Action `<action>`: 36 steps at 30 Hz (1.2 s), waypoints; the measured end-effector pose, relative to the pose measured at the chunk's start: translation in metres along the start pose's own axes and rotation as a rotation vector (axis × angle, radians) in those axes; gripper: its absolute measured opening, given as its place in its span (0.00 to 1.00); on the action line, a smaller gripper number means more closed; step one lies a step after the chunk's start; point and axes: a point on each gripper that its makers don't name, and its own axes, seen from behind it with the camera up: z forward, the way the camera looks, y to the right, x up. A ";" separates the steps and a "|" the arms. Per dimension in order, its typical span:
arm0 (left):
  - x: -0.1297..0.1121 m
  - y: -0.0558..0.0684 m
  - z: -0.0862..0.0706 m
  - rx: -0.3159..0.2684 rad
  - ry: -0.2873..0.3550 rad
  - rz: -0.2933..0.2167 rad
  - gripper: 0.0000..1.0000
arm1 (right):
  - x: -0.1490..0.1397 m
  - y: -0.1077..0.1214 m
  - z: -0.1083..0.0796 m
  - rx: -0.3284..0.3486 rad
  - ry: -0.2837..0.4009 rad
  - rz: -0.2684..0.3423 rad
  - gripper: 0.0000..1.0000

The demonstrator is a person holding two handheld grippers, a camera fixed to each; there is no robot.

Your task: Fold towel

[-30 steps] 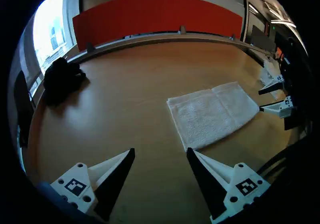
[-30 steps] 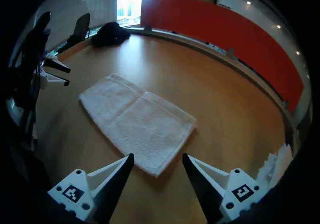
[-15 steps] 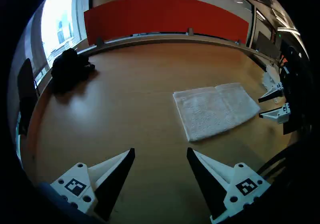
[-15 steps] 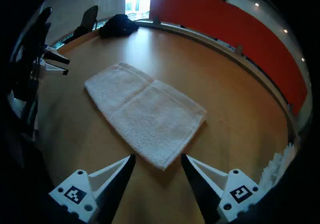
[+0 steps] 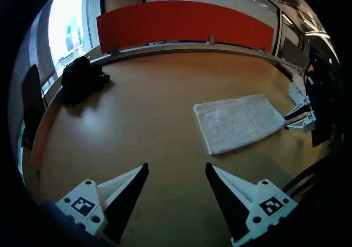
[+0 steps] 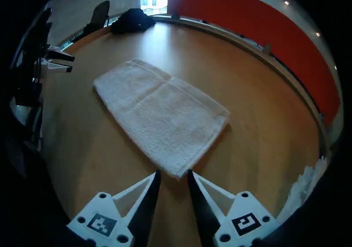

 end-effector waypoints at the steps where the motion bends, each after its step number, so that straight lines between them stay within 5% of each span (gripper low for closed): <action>1: -0.001 0.000 -0.001 0.001 0.000 0.001 0.96 | 0.000 0.001 0.000 0.000 0.000 -0.001 0.45; 4: -0.003 -0.002 -0.003 0.006 -0.001 0.001 0.96 | -0.001 0.002 0.001 0.003 -0.001 -0.003 0.44; 14: -0.004 -0.008 -0.012 0.018 0.017 -0.008 0.96 | 0.000 0.005 0.000 0.001 0.008 -0.003 0.04; 36: 0.008 -0.011 -0.026 0.035 0.081 0.000 0.96 | 0.027 0.015 -0.031 -0.054 0.092 0.030 0.03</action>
